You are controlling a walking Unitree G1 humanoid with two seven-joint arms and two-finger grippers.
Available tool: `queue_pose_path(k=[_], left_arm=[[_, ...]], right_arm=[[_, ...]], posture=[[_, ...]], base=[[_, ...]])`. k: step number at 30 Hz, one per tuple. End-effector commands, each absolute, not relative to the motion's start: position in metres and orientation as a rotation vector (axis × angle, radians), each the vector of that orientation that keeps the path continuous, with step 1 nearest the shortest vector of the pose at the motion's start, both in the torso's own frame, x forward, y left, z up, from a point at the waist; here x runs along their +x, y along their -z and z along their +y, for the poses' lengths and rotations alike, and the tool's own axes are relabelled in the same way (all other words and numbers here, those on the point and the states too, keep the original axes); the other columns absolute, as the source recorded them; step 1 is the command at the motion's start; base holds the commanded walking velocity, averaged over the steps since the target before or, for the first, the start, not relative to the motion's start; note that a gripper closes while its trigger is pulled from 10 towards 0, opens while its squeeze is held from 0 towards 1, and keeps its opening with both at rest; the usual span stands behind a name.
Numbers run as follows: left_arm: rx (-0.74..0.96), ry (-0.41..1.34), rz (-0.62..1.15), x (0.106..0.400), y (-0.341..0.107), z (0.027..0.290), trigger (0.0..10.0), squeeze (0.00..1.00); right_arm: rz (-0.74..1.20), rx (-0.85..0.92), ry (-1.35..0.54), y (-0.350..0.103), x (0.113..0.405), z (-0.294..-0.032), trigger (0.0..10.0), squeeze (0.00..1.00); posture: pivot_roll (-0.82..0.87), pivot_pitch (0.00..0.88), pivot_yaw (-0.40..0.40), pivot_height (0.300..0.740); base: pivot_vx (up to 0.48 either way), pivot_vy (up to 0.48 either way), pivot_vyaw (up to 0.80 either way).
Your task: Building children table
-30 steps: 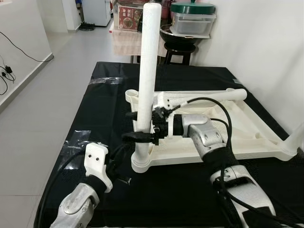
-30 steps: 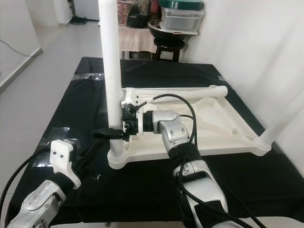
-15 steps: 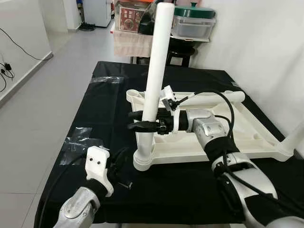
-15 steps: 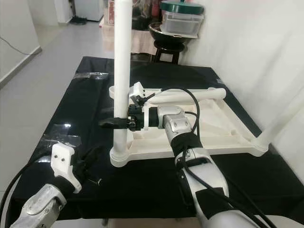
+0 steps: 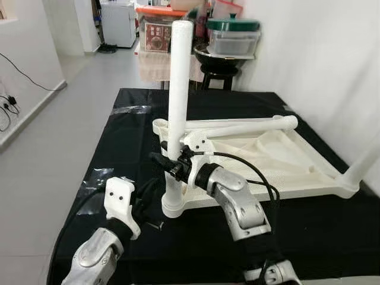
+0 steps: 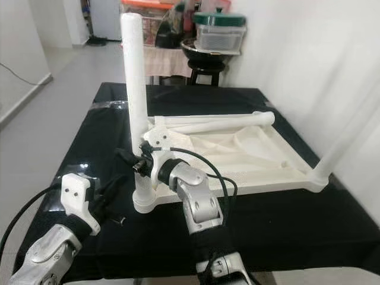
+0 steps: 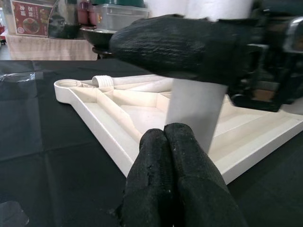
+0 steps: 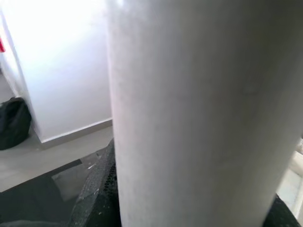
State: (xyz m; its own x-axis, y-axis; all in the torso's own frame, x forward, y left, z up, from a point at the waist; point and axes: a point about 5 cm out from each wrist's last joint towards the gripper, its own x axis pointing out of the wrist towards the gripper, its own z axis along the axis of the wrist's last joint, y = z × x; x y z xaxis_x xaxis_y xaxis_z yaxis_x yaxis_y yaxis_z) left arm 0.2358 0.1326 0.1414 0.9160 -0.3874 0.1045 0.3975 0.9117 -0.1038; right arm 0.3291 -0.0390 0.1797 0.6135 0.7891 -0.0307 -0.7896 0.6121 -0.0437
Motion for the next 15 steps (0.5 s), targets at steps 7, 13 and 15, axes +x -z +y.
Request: queue_pose_path(k=[7, 13, 15], left_arm=[[-0.123, 0.388, -0.079, 0.238, -0.138, 0.134, 10.0, 0.00], [-0.125, 0.390, -0.080, 0.237, -0.139, 0.132, 10.0, 0.00], [-0.126, 0.391, -0.081, 0.237, -0.139, 0.131, 10.0, 0.00]], right_arm=[[0.111, -0.123, -1.115, -0.167, 0.339, -0.044, 10.0, 1.00], [-0.030, -0.092, -1.305, -0.198, 0.341, -0.054, 10.0, 0.53], [-0.050, -0.103, -1.339, -0.203, 0.340, -0.057, 10.0, 0.53]], posture=[[0.06, 0.000, -0.103, 0.740], [0.07, 0.000, -0.109, 0.740], [0.07, 0.000, -0.109, 0.740]], base=[[0.000, 0.000, 0.00], [0.000, 0.000, 0.00], [0.000, 0.000, 0.00]])
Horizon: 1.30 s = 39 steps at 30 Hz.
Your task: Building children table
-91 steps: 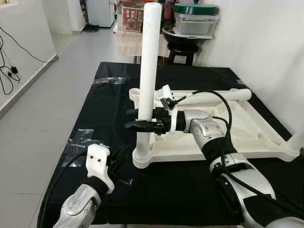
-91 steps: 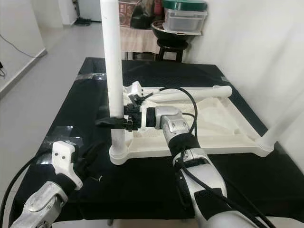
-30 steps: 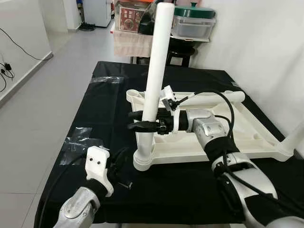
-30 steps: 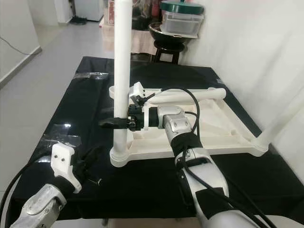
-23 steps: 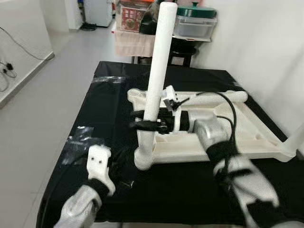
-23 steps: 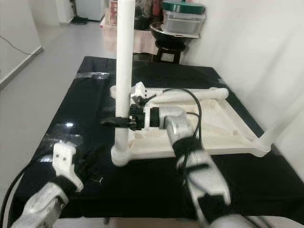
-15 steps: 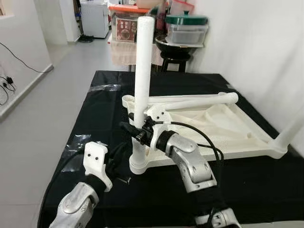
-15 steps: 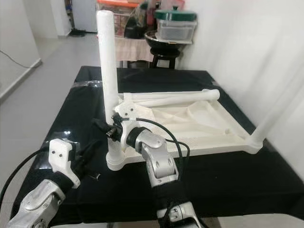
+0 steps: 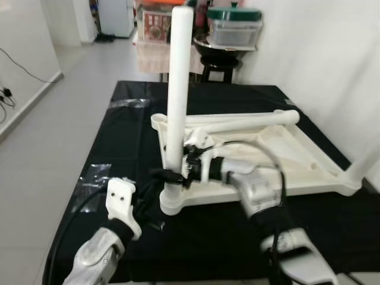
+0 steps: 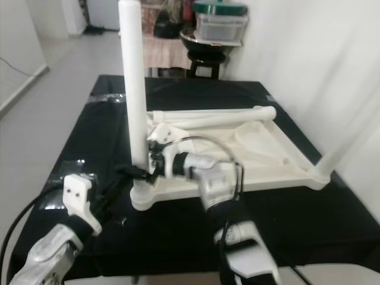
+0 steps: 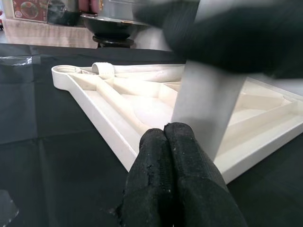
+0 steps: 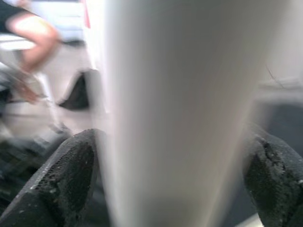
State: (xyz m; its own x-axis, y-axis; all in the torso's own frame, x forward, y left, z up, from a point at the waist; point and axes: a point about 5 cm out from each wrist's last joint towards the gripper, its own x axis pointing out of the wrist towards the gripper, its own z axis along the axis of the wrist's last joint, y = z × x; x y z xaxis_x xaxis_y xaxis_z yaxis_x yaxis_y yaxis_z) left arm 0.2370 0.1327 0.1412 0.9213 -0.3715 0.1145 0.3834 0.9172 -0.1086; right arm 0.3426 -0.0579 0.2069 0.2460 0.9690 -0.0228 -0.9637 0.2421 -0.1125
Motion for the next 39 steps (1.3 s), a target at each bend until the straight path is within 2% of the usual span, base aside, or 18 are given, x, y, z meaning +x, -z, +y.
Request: queue_pose_path(k=[1, 3, 9, 10, 11, 12, 17, 22, 26, 27, 28, 29, 30, 31, 32, 33, 36, 39], left_arm=[[-0.127, 0.393, -0.081, 0.236, -0.139, 0.131, 10.0, 0.00], [-0.129, 0.396, -0.081, 0.235, -0.139, 0.129, 10.0, 0.00], [-0.132, 0.398, -0.081, 0.233, -0.139, 0.128, 10.0, 0.00], [-0.133, 0.397, -0.081, 0.232, -0.139, 0.128, 10.0, 0.00], [-0.133, 0.397, -0.081, 0.232, -0.139, 0.128, 10.0, 0.00], [-0.134, 0.397, -0.082, 0.232, -0.140, 0.127, 10.0, 0.00], [-0.135, 0.397, -0.081, 0.231, -0.140, 0.126, 10.0, 0.00], [-0.136, 0.398, -0.081, 0.231, -0.140, 0.126, 10.0, 0.00], [-0.138, 0.398, -0.082, 0.230, -0.140, 0.125, 10.0, 0.00], [-0.138, 0.397, -0.083, 0.229, -0.140, 0.126, 10.0, 0.00], [-0.138, 0.397, -0.083, 0.229, -0.140, 0.126, 10.0, 0.00], [-0.138, 0.397, -0.083, 0.229, -0.140, 0.127, 10.0, 0.00], [-0.137, 0.395, -0.083, 0.229, -0.141, 0.129, 10.0, 0.00], [-0.137, 0.395, -0.083, 0.229, -0.141, 0.129, 10.0, 0.00], [-0.136, 0.394, -0.083, 0.230, -0.141, 0.131, 10.0, 0.00], [-0.132, 0.398, -0.080, 0.230, -0.141, 0.132, 10.0, 0.00], [-0.131, 0.406, -0.072, 0.233, -0.139, 0.133, 10.0, 0.00], [-0.129, 0.410, -0.069, 0.233, -0.138, 0.133, 10.0, 0.00]], right_arm=[[-0.045, -0.103, -1.397, -0.207, 0.343, -0.063, 10.0, 0.00], [-0.025, -0.103, -1.480, -0.212, 0.351, -0.070, 10.0, 0.00], [-0.010, -0.081, -1.522, -0.218, 0.358, -0.073, 10.0, 0.00], [-0.005, -0.048, -1.532, -0.220, 0.361, -0.074, 3.7, 0.00], [-0.005, -0.048, -1.532, -0.220, 0.361, -0.074, 3.7, 0.00], [-0.003, -0.017, -1.547, -0.223, 0.363, -0.074, 0.0, 0.00], [-0.006, 0.053, -1.602, -0.228, 0.364, -0.074, 0.0, 0.00], [0.005, 0.046, -1.598, -0.226, 0.365, -0.078, 0.0, 0.00], [-0.040, 0.023, -1.497, -0.222, 0.367, -0.090, 0.0, 0.00], [-0.017, 0.006, -1.314, -0.210, 0.370, -0.088, 0.0, 0.00], [-0.017, 0.006, -1.314, -0.210, 0.370, -0.088, 0.0, 0.00], [-0.001, -0.006, -1.182, -0.201, 0.371, -0.088, 0.0, 0.00], [0.067, -0.027, -0.855, -0.175, 0.362, -0.077, 0.0, 0.00], [0.067, -0.027, -0.855, -0.175, 0.362, -0.077, 0.0, 0.00], [0.104, -0.043, -0.598, -0.161, 0.352, -0.078, 0.0, 0.00], [0.073, -0.148, -0.622, -0.159, 0.335, -0.066, 0.0, 0.00], [0.070, -0.075, -0.804, -0.164, 0.333, -0.046, 0.0, 0.00], [0.071, -0.087, -0.828, -0.164, 0.334, -0.045, 0.0, 0.00]], posture=[[0.08, 0.000, -0.111, 0.740], [0.08, 0.000, -0.118, 0.740], [0.09, 0.000, -0.121, 0.740], [0.09, 0.000, -0.125, 0.740], [0.09, 0.000, -0.125, 0.740], [0.10, 0.000, -0.127, 0.740], [0.09, 0.000, -0.125, 0.740], [0.08, 0.000, -0.122, 0.740], [0.07, 0.000, -0.122, 0.740], [0.06, 0.000, -0.130, 0.740], [0.06, 0.000, -0.130, 0.740], [0.06, 0.000, -0.130, 0.740], [0.04, 0.000, -0.108, 0.740], [0.04, 0.000, -0.108, 0.740], [0.04, 0.000, -0.108, 0.740], [0.03, 0.000, -0.087, 0.740], [0.03, 0.000, -0.081, 0.740], [0.04, 0.000, -0.089, 0.740]], base=[[0.000, 0.000, 0.00], [0.000, 0.000, 0.00], [0.000, 0.000, 0.00], [0.000, 0.000, 0.00], [0.000, 0.000, 0.00], [0.000, 0.000, 0.00], [0.000, 0.000, 0.00], [0.000, 0.000, 0.00], [0.000, 0.000, 0.00], [0.000, 0.000, 0.00], [0.000, 0.000, 0.00], [0.000, 0.000, 0.00], [0.000, 0.000, 0.00], [0.000, 0.000, 0.00], [0.000, 0.000, 0.00], [0.000, 0.000, 0.00], [0.000, 0.000, 0.00], [0.000, 0.000, 0.00]])
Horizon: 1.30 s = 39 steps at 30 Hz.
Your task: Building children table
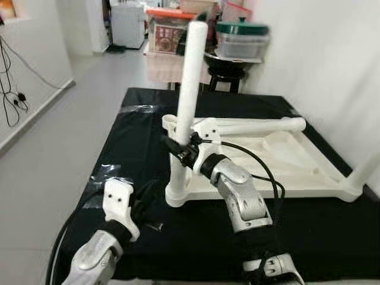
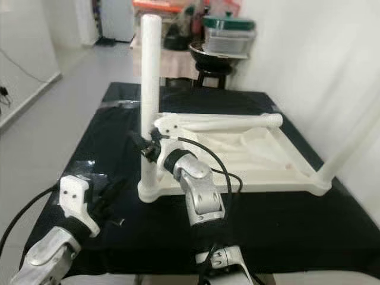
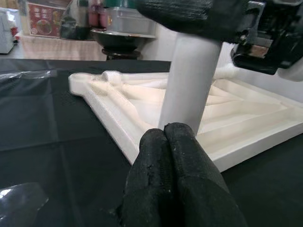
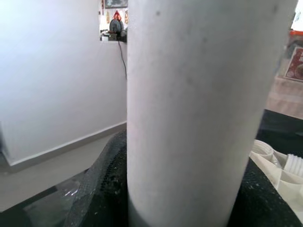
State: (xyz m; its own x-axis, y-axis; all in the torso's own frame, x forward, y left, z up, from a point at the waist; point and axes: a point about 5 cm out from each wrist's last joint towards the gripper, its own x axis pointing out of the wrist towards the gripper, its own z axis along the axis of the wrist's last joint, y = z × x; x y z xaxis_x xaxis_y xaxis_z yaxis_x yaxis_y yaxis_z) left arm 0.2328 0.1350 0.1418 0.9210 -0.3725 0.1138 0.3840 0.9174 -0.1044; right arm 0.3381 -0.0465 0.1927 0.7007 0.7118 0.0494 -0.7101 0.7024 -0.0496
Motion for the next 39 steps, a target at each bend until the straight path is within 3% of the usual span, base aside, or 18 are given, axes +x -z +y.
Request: queue_pose_path(k=[1, 4, 5, 7, 8, 9, 11, 15, 16, 17, 23, 26, 27, 31, 32, 39], left_arm=[[-0.128, 0.413, -0.068, 0.234, -0.138, 0.133, 10.0, 0.00], [-0.127, 0.413, -0.068, 0.234, -0.138, 0.133, 10.0, 0.00], [-0.126, 0.405, -0.070, 0.234, -0.138, 0.132, 10.0, 0.00], [-0.126, 0.405, -0.070, 0.234, -0.138, 0.132, 10.0, 0.00], [-0.126, 0.394, -0.075, 0.234, -0.138, 0.132, 10.0, 0.00], [-0.126, 0.388, -0.077, 0.235, -0.138, 0.132, 10.0, 0.00], [-0.126, 0.388, -0.077, 0.235, -0.138, 0.132, 10.0, 0.00], [-0.126, 0.388, -0.078, 0.235, -0.138, 0.132, 10.0, 0.00], [-0.126, 0.389, -0.078, 0.235, -0.138, 0.132, 10.0, 0.00], [-0.126, 0.391, -0.078, 0.234, -0.138, 0.132, 10.0, 0.00], [-0.129, 0.390, -0.081, 0.232, -0.139, 0.130, 10.0, 0.00], [-0.131, 0.389, -0.079, 0.231, -0.139, 0.130, 10.0, 0.00], [-0.131, 0.389, -0.078, 0.230, -0.139, 0.130, 10.0, 0.00], [-0.131, 0.389, -0.077, 0.230, -0.139, 0.130, 10.0, 0.00], [-0.131, 0.389, -0.075, 0.229, -0.139, 0.130, 10.0, 0.00], [-0.131, 0.389, -0.073, 0.226, -0.139, 0.128, 10.0, 0.00]], right_arm=[[0.072, -0.116, -0.867, -0.162, 0.333, -0.041, 0.0, 0.00], [0.075, -0.141, -0.897, -0.160, 0.333, -0.039, 0.0, 0.00], [0.075, -0.158, -0.914, -0.160, 0.333, -0.038, 10.0, 0.02], [0.075, -0.158, -0.914, -0.160, 0.333, -0.038, 10.0, 0.02], [0.082, -0.114, -1.048, -0.166, 0.335, -0.037, 10.0, 1.00], [0.054, -0.088, -1.152, -0.178, 0.334, -0.038, 10.0, 1.00], [0.054, -0.088, -1.152, -0.178, 0.334, -0.038, 10.0, 1.00], [-0.023, -0.104, -1.349, -0.198, 0.337, -0.051, 10.0, 1.00], [-0.036, -0.121, -1.404, -0.202, 0.339, -0.057, 10.0, 0.71], [-0.025, -0.139, -1.438, -0.204, 0.344, -0.063, 10.0, 0.00], [0.066, -0.061, -1.457, -0.209, 0.365, -0.076, 10.0, 0.00], [0.097, -0.060, -1.381, -0.207, 0.373, -0.078, 10.0, 0.00], [0.104, -0.052, -1.382, -0.208, 0.374, -0.079, 8.5, 0.00], [0.108, -0.045, -1.389, -0.208, 0.374, -0.080, 8.5, 0.00], [0.101, -0.018, -1.424, -0.211, 0.374, -0.081, 0.0, 0.00], [0.085, 0.021, -1.470, -0.212, 0.373, -0.091, 0.0, 0.00]], posture=[[0.04, 0.000, -0.090, 0.740], [0.04, 0.000, -0.094, 0.740], [0.05, 0.000, -0.099, 0.740], [0.05, 0.000, -0.099, 0.740], [0.05, 0.000, -0.100, 0.740], [0.05, 0.000, -0.101, 0.740], [0.05, 0.000, -0.101, 0.740], [0.06, 0.000, -0.097, 0.740], [0.06, 0.000, -0.097, 0.740], [0.08, 0.000, -0.103, 0.740], [0.10, 0.000, -0.118, 0.740], [0.11, 0.000, -0.122, 0.740], [0.11, 0.000, -0.122, 0.740], [0.11, 0.000, -0.122, 0.740], [0.12, 0.000, -0.123, 0.740], [0.11, 0.000, -0.123, 0.740]], base=[[0.000, 0.000, 0.00], [0.000, 0.000, 0.00], [0.000, 0.000, 0.00], [0.000, 0.000, 0.00], [0.000, 0.000, 0.00], [0.000, 0.000, 0.00], [0.000, 0.000, 0.00], [0.000, 0.000, 0.00], [0.000, 0.000, 0.00], [0.000, 0.000, 0.00], [0.000, 0.000, 0.00], [0.000, 0.000, 0.00], [0.000, 0.000, 0.00], [0.000, 0.000, 0.00], [0.000, 0.000, 0.00], [0.000, 0.000, 0.00]])
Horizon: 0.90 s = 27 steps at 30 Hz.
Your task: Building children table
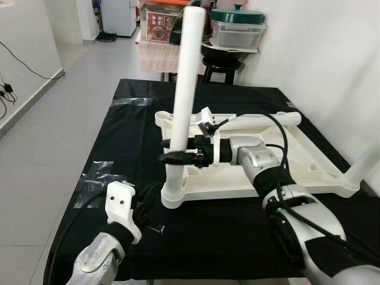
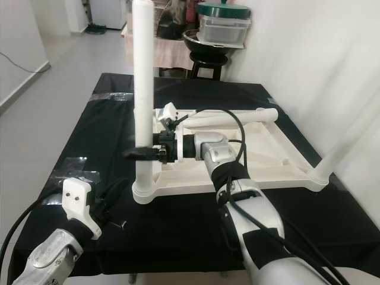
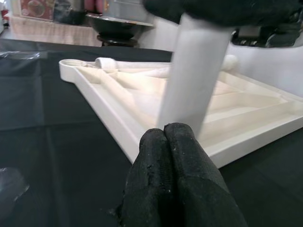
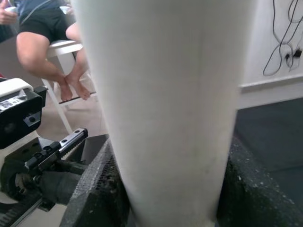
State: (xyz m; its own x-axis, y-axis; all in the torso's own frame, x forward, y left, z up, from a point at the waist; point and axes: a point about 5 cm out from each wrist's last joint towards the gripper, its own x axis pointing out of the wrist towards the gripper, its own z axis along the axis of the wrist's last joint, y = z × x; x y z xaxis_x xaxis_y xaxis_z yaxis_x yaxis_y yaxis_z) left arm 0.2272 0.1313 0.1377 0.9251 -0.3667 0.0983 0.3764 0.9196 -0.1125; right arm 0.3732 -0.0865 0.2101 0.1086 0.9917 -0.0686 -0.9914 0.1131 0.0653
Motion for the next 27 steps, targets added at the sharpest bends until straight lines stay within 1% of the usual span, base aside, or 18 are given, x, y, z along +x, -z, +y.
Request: queue_pose_path(k=[1, 4, 5, 6, 8, 11, 12, 13, 15, 16, 17, 18, 19, 23, 24, 25, 26, 27], left_arm=[[-0.131, 0.389, -0.073, 0.226, -0.139, 0.128, 10.0, 0.00], [-0.133, 0.389, -0.074, 0.226, -0.139, 0.128, 10.0, 0.00], [-0.134, 0.389, -0.075, 0.226, -0.140, 0.128, 10.0, 0.00], [-0.134, 0.389, -0.075, 0.227, -0.140, 0.129, 10.0, 0.00], [-0.134, 0.389, -0.075, 0.227, -0.140, 0.129, 10.0, 0.00], [-0.134, 0.389, -0.075, 0.227, -0.140, 0.130, 10.0, 0.00], [-0.130, 0.390, -0.074, 0.228, -0.140, 0.134, 10.0, 0.00], [-0.123, 0.391, -0.071, 0.230, -0.140, 0.138, 10.0, 0.00], [-0.123, 0.391, -0.071, 0.230, -0.140, 0.138, 10.0, 0.00], [-0.118, 0.391, -0.068, 0.232, -0.140, 0.140, 10.0, 0.00], [-0.115, 0.392, -0.066, 0.233, -0.139, 0.141, 10.0, 0.00], [-0.115, 0.392, -0.066, 0.233, -0.139, 0.141, 10.0, 0.00], [-0.109, 0.403, -0.064, 0.235, -0.139, 0.140, 10.0, 0.00], [-0.108, 0.403, -0.066, 0.236, -0.139, 0.140, 10.0, 0.00], [-0.109, 0.388, -0.071, 0.236, -0.138, 0.140, 10.0, 0.00], [-0.109, 0.388, -0.071, 0.236, -0.138, 0.140, 10.0, 0.00], [-0.110, 0.376, -0.074, 0.236, -0.138, 0.140, 10.0, 0.00], [-0.110, 0.370, -0.076, 0.236, -0.138, 0.140, 10.0, 0.00]], right_arm=[[0.085, 0.021, -1.470, -0.212, 0.373, -0.091, 0.0, 0.00], [0.069, 0.019, -1.464, -0.207, 0.371, -0.098, 0.0, 0.00], [0.058, 0.008, -1.438, -0.199, 0.369, -0.105, 0.0, 0.00], [0.067, -0.024, -1.360, -0.186, 0.365, -0.108, 0.0, 0.00], [0.067, -0.024, -1.360, -0.186, 0.365, -0.108, 0.0, 0.00], [0.073, -0.047, -1.304, -0.178, 0.363, -0.109, 0.0, 0.00], [0.147, -0.101, -1.002, -0.154, 0.355, -0.098, 0.0, 0.00], [0.133, -0.217, -0.824, -0.146, 0.338, -0.088, 0.0, 0.00], [0.133, -0.217, -0.824, -0.146, 0.338, -0.088, 0.0, 0.00], [0.119, -0.240, -0.705, -0.146, 0.329, -0.085, 0.0, 0.00], [0.108, -0.247, -0.651, -0.147, 0.324, -0.084, 0.0, 0.00], [0.108, -0.247, -0.651, -0.147, 0.324, -0.084, 0.0, 0.00], [0.121, -0.245, -0.692, -0.144, 0.326, -0.081, 0.0, 0.00], [0.135, -0.247, -0.734, -0.143, 0.332, -0.076, 0.0, 0.00], [0.145, -0.255, -0.750, -0.144, 0.335, -0.074, 4.9, 0.00], [0.145, -0.255, -0.750, -0.144, 0.335, -0.074, 4.9, 0.00], [0.153, -0.249, -0.762, -0.147, 0.335, -0.072, 10.0, 0.00], [0.142, -0.223, -0.799, -0.153, 0.336, -0.070, 10.0, 0.00]], posture=[[0.11, 0.000, -0.123, 0.740], [0.11, 0.000, -0.120, 0.740], [0.10, 0.000, -0.114, 0.740], [0.08, 0.000, -0.107, 0.740], [0.08, 0.000, -0.107, 0.740], [0.08, 0.000, -0.107, 0.740], [0.07, 0.000, -0.086, 0.740], [0.04, 0.000, -0.060, 0.740], [0.04, 0.000, -0.060, 0.740], [0.04, 0.000, -0.051, 0.740], [0.05, 0.000, -0.054, 0.740], [0.05, 0.000, -0.054, 0.740], [0.08, 0.000, -0.083, 0.740], [0.08, 0.000, -0.099, 0.740], [0.08, 0.000, -0.102, 0.740], [0.08, 0.000, -0.102, 0.740], [0.09, 0.000, -0.106, 0.740], [0.09, 0.000, -0.108, 0.740]], base=[[0.000, 0.000, 0.00], [0.000, 0.000, 0.00], [0.000, 0.000, 0.00], [0.000, 0.000, 0.00], [0.000, 0.000, 0.00], [0.000, 0.000, 0.00], [0.000, 0.000, 0.00], [0.000, 0.000, 0.00], [0.000, 0.000, 0.00], [0.000, 0.000, 0.00], [0.000, 0.000, 0.00], [0.000, 0.000, 0.00], [0.000, 0.000, 0.00], [0.000, 0.000, 0.00], [0.000, 0.000, 0.00], [0.000, 0.000, 0.00], [0.000, 0.000, 0.00], [0.000, 0.000, 0.00]])
